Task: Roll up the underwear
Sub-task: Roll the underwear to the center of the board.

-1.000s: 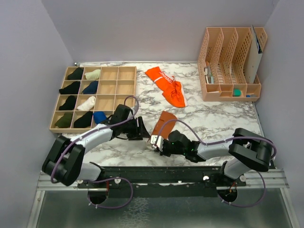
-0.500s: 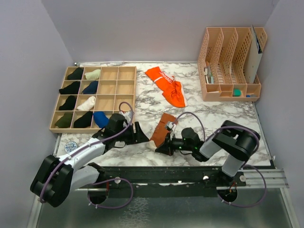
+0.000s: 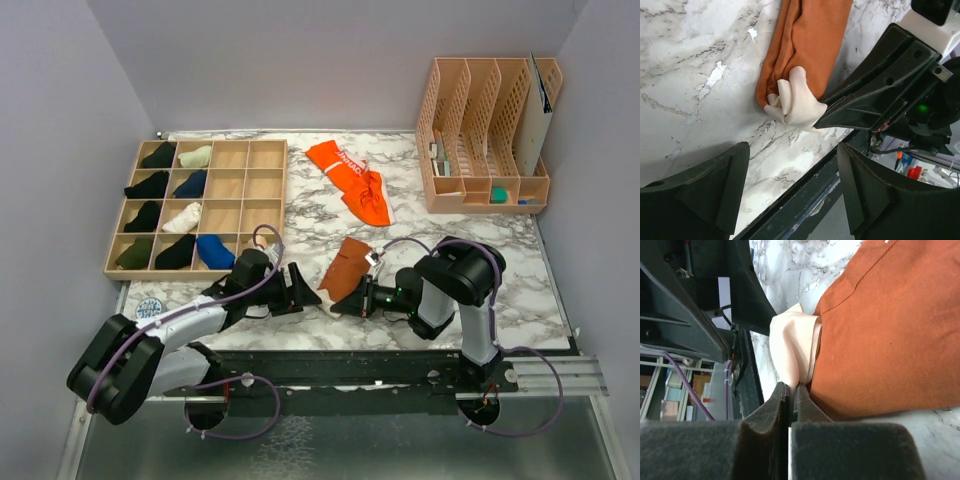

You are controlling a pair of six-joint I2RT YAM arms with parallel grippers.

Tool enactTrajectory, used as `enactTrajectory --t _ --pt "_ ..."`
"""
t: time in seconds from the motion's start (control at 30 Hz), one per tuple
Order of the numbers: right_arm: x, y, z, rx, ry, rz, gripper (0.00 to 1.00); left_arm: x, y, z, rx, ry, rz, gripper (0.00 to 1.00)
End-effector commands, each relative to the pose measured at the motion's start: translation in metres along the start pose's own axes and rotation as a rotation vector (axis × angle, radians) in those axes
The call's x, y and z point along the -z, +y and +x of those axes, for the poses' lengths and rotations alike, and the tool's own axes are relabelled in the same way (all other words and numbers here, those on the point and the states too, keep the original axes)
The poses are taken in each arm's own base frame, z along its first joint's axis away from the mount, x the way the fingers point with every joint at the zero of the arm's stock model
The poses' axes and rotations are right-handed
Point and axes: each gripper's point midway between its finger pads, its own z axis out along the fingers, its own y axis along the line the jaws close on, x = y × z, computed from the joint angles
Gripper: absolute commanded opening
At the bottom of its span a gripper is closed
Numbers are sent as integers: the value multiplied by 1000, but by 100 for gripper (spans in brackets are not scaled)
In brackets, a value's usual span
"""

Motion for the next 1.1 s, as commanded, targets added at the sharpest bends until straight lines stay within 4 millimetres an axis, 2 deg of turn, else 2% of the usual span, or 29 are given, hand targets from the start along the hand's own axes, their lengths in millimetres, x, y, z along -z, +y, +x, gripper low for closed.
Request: enactTrajectory --t 0.0,0.4,0.5,0.63,0.77,1.0,1.07 --pt "13 -1 12 -24 -29 -6 0 -10 -4 -9 58 -31 -17 76" --pt "15 -2 13 -16 -32 3 3 -40 10 -19 88 13 -140 77" --pt "15 -2 13 -11 -28 -2 4 -41 16 -15 95 22 -163 66" --pt "17 1 10 21 -42 -4 8 -40 24 -12 76 31 -199 45" --pt "16 5 7 72 -34 -19 14 -43 20 -12 37 56 -204 31" --pt "16 14 3 218 8 -36 27 -47 10 -11 -9 82 -202 11" --pt "16 11 3 274 52 -5 30 -47 9 -13 -12 84 -208 7"
